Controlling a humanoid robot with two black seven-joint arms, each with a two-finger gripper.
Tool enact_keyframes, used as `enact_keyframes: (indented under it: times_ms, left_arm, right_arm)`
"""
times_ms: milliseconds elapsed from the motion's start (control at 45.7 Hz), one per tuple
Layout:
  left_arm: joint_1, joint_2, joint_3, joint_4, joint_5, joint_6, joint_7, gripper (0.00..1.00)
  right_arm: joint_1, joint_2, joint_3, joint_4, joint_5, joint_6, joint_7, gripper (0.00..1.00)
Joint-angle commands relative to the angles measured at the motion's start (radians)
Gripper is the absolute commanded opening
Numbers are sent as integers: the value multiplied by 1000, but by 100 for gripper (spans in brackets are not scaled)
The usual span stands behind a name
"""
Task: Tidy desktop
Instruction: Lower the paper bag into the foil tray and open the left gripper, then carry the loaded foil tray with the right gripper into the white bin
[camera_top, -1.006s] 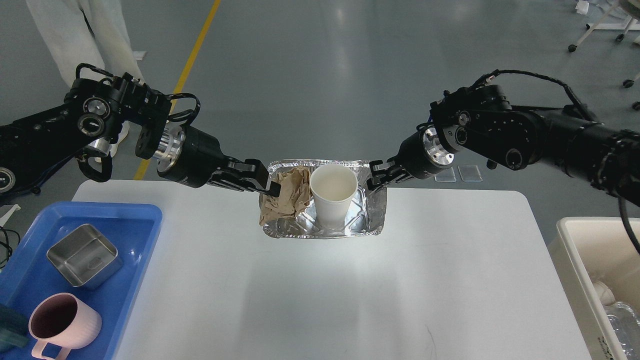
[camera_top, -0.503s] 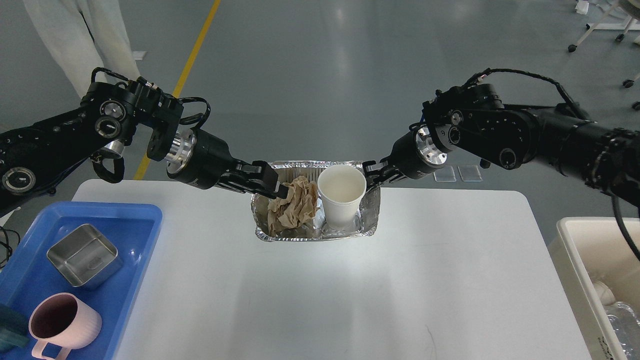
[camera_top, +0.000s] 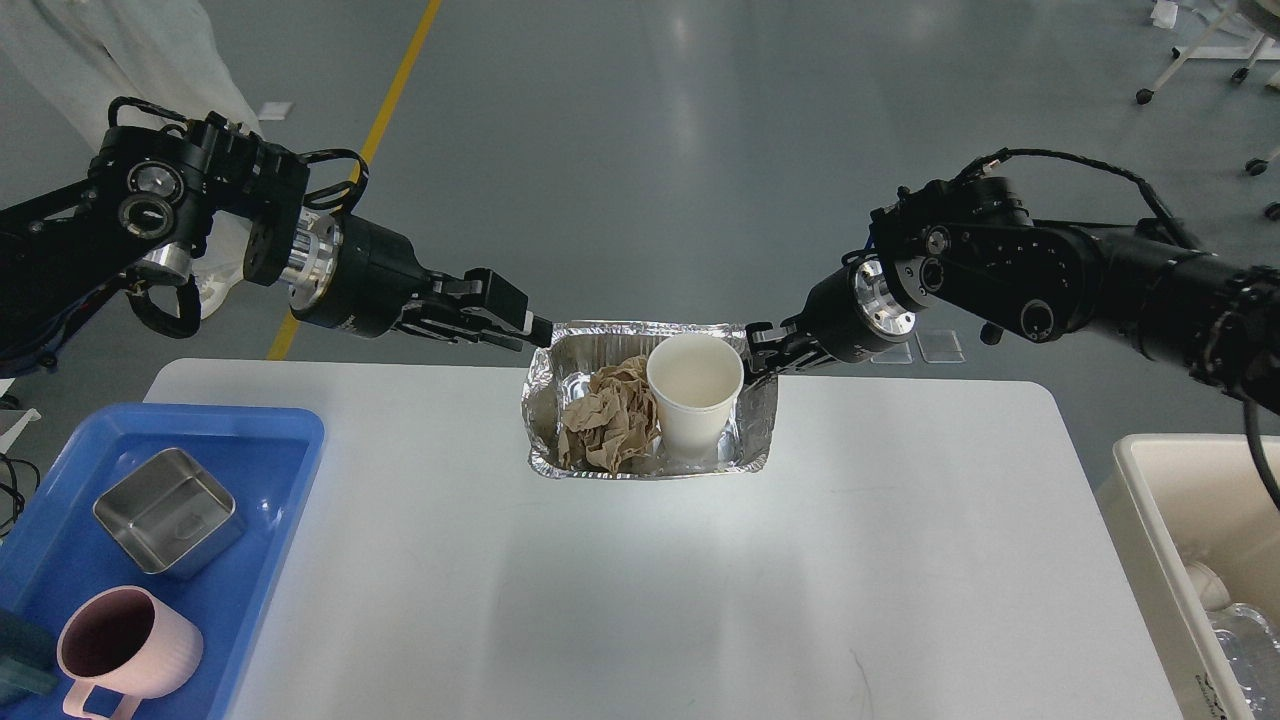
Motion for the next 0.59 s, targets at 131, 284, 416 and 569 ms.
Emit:
enact_keyframes:
  times_ms: [131, 284, 416, 569]
  left_arm:
    - [6, 54, -73, 61, -47, 0, 0, 38]
    - [29, 82, -102, 127, -118, 56, 1, 38]
    - [60, 108, -116, 159, -155, 162, 1, 39]
    - [135, 120, -177, 175, -188, 276, 1, 39]
  right_arm:
    - [-51, -71, 0, -7, 102, -2, -2, 0]
    - [-86, -161, 2, -10, 146, -9, -3, 0]
    - [-124, -247, 2, -19, 234, -15, -3, 0]
    - [-172, -365, 2, -30, 318, -23, -3, 0]
